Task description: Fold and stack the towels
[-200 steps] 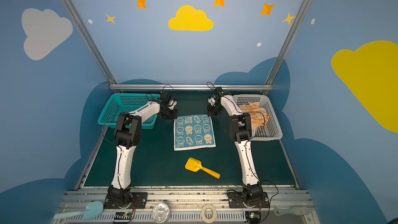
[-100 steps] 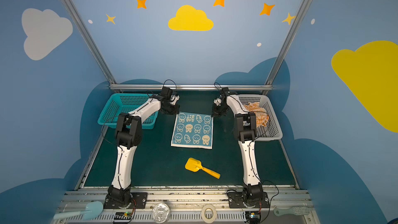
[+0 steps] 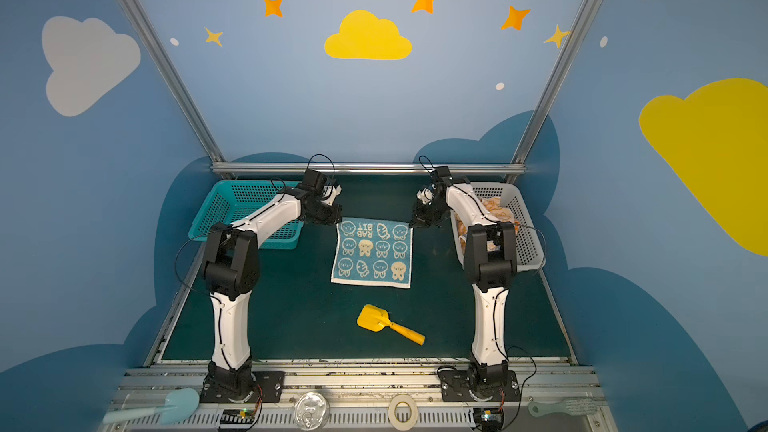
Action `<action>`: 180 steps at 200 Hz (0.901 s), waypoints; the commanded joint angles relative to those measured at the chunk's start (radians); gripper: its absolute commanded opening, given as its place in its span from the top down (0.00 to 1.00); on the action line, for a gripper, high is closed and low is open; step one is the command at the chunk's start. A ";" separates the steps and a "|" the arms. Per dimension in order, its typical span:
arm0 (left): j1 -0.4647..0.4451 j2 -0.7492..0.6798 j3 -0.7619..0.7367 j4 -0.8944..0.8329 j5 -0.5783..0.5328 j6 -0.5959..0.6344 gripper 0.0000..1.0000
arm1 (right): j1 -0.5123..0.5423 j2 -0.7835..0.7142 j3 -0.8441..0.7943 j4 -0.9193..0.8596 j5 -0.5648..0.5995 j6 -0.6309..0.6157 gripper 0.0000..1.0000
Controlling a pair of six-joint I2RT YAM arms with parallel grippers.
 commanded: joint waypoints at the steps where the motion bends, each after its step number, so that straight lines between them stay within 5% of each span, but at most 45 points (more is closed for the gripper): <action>1: 0.007 -0.072 -0.079 0.036 -0.020 -0.042 0.97 | 0.005 -0.070 -0.077 0.016 0.043 0.012 1.00; 106: -0.093 -0.314 -0.586 0.268 -0.058 -0.216 0.97 | 0.070 -0.218 -0.480 0.197 0.089 0.082 1.00; 180: -0.088 -0.204 -0.549 0.266 -0.124 -0.220 0.97 | 0.083 -0.084 -0.419 0.194 0.161 0.116 1.00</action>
